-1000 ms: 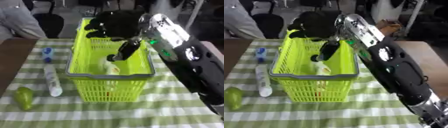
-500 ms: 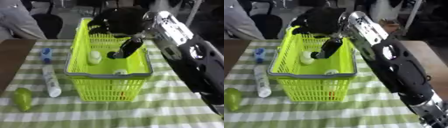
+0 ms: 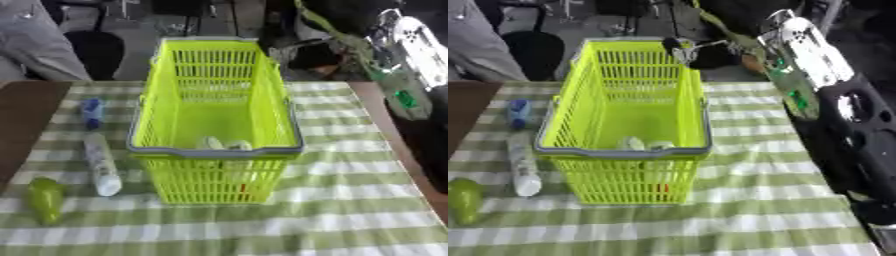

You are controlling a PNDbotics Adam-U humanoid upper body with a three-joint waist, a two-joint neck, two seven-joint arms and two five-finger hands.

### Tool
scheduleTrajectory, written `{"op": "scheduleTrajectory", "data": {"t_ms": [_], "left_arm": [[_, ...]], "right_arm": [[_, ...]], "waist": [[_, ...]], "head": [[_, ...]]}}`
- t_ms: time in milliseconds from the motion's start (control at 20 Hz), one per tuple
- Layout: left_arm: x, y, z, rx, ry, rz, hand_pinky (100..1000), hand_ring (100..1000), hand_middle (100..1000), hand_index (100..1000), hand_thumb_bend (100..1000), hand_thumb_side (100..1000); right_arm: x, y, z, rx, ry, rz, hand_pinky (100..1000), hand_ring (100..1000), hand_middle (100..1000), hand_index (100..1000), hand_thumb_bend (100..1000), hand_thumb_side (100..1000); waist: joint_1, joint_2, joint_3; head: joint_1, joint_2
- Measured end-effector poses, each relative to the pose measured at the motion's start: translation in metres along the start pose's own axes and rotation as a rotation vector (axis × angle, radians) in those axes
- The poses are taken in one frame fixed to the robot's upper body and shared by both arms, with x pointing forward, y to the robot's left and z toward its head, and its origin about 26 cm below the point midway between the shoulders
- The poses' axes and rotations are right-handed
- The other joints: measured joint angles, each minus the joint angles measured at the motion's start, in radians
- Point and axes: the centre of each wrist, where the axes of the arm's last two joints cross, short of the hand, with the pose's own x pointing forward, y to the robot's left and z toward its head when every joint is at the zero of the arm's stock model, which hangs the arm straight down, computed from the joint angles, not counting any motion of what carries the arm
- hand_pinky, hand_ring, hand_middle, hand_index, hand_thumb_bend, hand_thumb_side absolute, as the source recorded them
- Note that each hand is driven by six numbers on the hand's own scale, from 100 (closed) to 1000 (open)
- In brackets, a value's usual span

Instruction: Pick up objects on the table and place them in the box.

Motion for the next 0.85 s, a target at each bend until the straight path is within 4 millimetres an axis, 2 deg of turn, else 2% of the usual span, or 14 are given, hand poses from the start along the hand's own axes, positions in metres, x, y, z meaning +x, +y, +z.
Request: {"op": "scheduleTrajectory", "data": {"t_ms": [350,500,850], "left_arm": [[-0.001,0.001,0.0,0.008,0.002,0.0,508,773,608,785,189,1000],[-0.001,0.0,0.0,0.009,0.002,0.001,509,774,608,784,190,1000],[-0.001,-0.002,0.001,0.015,0.001,0.014,507,775,608,784,190,1000]], "right_arm": [[-0.014,0.015,0.039,-0.098,0.174,-0.29,639,600,739,843,404,601],[-0.015,0.016,0.052,-0.154,0.217,-0.405,634,593,733,842,398,603],[-0.007,0.017,0.07,-0.248,0.258,-0.59,621,577,715,839,375,610]], "waist": [[0.012,0.012,-0.015],[0.02,0.015,-0.021],[0.024,0.022,-0.025]], "head": [[0.021,-0.007],[0.028,-0.007],[0.043,-0.005]]}}
